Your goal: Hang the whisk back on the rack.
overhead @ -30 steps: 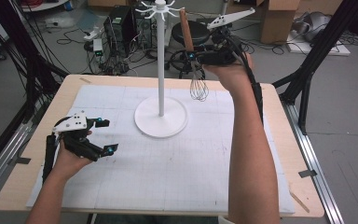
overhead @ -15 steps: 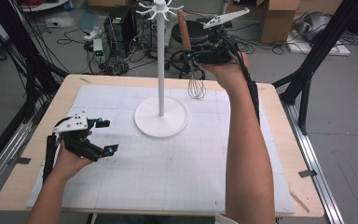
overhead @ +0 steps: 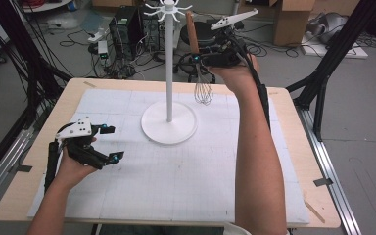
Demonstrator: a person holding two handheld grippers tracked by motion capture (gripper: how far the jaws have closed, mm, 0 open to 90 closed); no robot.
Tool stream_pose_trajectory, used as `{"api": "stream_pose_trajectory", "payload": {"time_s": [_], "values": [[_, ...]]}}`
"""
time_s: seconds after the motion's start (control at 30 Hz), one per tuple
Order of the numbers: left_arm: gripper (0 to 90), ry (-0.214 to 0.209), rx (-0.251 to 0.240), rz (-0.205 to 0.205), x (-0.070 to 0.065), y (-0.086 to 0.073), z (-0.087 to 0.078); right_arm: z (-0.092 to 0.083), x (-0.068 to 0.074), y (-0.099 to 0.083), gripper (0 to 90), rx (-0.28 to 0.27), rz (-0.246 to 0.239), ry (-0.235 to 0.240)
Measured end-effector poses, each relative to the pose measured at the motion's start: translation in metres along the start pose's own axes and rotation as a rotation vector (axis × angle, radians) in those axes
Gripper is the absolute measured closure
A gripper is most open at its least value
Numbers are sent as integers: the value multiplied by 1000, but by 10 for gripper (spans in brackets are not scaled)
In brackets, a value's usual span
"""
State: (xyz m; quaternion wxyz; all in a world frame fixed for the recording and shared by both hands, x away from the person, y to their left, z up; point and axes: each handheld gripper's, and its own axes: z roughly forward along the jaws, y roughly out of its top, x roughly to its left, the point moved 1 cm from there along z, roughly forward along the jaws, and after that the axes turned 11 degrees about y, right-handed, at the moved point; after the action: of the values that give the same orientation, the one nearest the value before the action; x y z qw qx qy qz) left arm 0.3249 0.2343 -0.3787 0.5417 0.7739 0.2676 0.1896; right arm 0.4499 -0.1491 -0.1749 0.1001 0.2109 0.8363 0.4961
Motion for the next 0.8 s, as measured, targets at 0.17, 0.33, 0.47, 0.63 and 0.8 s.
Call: {"api": "stream_pose_trajectory", "payload": {"time_s": [0.17,0.33,0.47,0.63,0.8], "values": [[16,1,7,4,-1,-1,2,1,1,-1,628,6,-9,-5],[16,-4,3,-1,-1,0,1,1,0,-3,557,6,-7,-20],[16,0,2,1,0,0,0,-1,0,-8,526,-1,-9,-32],[16,2,0,0,0,0,0,-4,4,-16,509,-15,-15,-22],[16,2,-7,-2,0,1,-2,-7,10,-21,495,-12,-34,-7]]}}
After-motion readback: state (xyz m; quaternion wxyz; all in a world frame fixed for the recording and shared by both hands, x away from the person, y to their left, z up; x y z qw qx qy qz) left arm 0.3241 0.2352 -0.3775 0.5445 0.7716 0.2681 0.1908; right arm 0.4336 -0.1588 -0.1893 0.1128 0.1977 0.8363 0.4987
